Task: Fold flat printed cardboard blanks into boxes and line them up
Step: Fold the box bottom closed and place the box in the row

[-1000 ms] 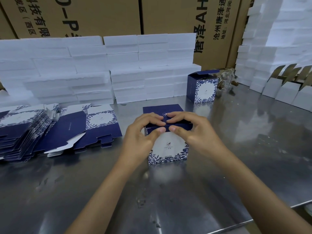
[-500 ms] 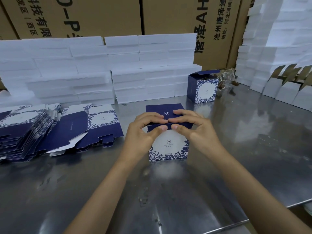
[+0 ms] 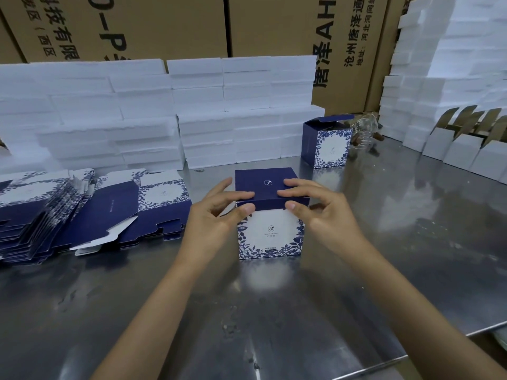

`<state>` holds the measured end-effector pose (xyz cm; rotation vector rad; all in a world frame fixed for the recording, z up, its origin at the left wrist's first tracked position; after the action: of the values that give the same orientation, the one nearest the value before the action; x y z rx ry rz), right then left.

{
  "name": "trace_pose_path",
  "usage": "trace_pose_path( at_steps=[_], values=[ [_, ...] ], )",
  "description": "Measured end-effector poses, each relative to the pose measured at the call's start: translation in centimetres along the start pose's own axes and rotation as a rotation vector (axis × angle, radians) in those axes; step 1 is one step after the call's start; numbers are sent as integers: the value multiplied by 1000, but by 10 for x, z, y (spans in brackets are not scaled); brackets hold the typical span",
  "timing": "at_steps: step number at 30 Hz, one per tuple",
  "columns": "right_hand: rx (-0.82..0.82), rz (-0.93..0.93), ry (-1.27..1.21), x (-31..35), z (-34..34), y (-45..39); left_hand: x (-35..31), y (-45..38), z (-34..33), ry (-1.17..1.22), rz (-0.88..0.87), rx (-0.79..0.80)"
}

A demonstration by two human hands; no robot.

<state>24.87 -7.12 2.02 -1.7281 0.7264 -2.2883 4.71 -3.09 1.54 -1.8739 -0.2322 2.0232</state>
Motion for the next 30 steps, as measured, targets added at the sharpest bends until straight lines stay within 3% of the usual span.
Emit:
trace_pose_path(
  at_steps=[6,10,12,16,26,30],
  values=[
    [-41,46,25,-1,-5,3,-9,1,1,12,17,77],
    [-233,479,802,12,-9,12,-3,0,-8,-9,-2,60],
    [-236,556,978,10,-23,17,1,-1,-23,-20,-22,28],
    [-318,418,962,-7,-25,17,6,-13,-63,-17,-72,33],
    [-427,98,950,-79,67,-41,29,-85,-185,-67,-60,244],
    [-427,89,819,-110,88,-75,46,-109,-224,-104,-41,192]
  ],
)
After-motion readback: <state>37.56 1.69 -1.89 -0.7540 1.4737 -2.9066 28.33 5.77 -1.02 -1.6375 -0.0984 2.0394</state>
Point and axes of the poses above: each hand's wrist, its own y-axis away from the middle knuckle, its own z-axis out of the back of the hand, x = y × z, the point moved 3 cm from there along -y, towards the middle knuckle, and after that the axes turned 2 degrees about -y, right-handed, at the moved point
